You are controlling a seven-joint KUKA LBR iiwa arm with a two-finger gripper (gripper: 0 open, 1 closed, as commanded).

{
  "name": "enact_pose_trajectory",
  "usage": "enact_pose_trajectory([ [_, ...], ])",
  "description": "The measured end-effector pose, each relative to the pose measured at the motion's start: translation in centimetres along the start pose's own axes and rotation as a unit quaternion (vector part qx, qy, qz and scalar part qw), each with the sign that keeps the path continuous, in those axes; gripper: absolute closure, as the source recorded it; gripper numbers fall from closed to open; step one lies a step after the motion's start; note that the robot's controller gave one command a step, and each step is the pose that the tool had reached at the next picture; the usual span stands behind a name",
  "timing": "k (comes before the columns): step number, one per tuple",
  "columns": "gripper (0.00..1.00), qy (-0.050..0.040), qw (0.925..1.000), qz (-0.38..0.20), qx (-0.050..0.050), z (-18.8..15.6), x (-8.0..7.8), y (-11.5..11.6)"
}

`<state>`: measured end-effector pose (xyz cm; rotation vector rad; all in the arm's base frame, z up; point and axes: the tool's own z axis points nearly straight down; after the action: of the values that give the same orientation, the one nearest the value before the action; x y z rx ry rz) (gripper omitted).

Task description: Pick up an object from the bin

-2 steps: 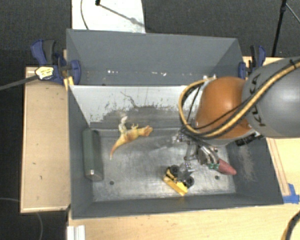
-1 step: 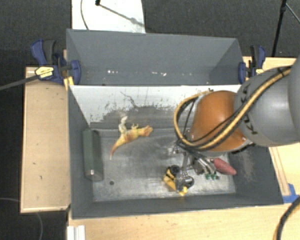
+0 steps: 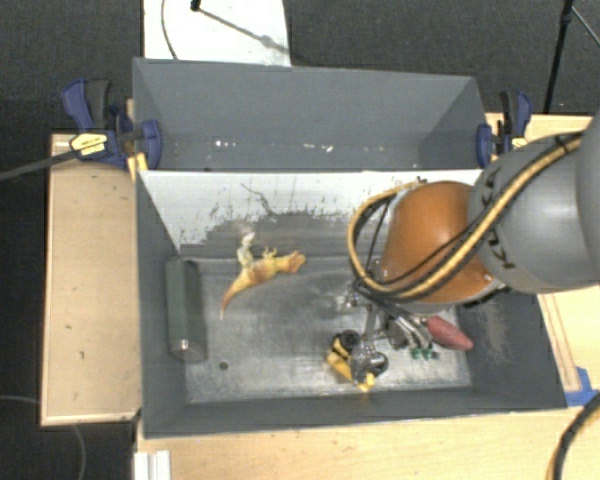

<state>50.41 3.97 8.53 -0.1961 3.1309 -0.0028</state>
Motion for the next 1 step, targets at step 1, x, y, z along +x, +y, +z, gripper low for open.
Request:
enact_pose_trajectory([
  [1,1.0,0.0013,0.9998,0.018,-0.001,-9.59,0.57,-0.83],
])
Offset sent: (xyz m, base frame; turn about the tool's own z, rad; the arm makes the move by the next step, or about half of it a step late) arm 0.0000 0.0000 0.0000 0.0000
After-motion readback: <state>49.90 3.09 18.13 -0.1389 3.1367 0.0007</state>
